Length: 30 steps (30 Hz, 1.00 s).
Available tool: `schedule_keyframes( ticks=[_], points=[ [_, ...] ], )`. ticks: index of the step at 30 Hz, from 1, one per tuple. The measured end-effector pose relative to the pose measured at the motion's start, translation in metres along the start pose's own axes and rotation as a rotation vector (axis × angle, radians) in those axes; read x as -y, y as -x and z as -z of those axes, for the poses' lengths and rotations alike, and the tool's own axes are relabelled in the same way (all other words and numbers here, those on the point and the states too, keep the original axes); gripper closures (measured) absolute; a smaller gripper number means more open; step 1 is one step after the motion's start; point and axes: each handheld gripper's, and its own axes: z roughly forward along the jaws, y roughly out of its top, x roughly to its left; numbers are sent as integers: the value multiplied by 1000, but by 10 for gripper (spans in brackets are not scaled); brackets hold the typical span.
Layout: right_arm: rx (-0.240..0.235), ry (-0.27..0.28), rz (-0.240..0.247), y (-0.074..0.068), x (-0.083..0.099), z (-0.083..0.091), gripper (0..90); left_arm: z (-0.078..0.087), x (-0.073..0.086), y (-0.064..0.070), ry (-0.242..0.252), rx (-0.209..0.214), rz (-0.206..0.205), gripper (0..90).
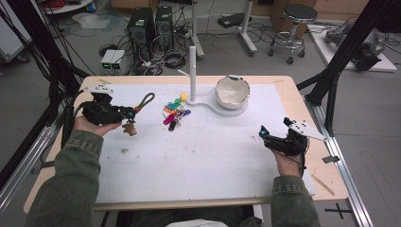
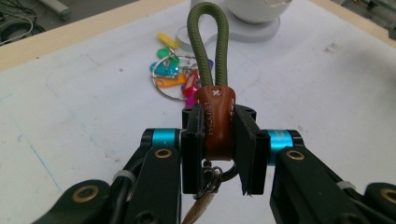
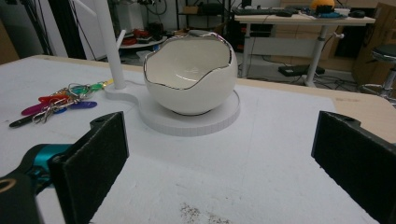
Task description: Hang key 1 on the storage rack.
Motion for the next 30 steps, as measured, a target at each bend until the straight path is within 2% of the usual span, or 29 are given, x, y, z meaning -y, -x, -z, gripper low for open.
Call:
schedule_keyframes(
  ticks=[6,11,20,30],
  points=[
    [2,-2,3,1,0,0,29,-1,-11,-11,25,2,22,736],
    [1,1,1,0,0,0,30,-5,-22,-18,17,-22,22,736],
    [5,-2,0,1,0,0,29,-11,-42,-22,24,-40,13,736],
    [6,-1,2,2,1,0,29,-18,-56,-31,38,-50,32,736]
  ],
)
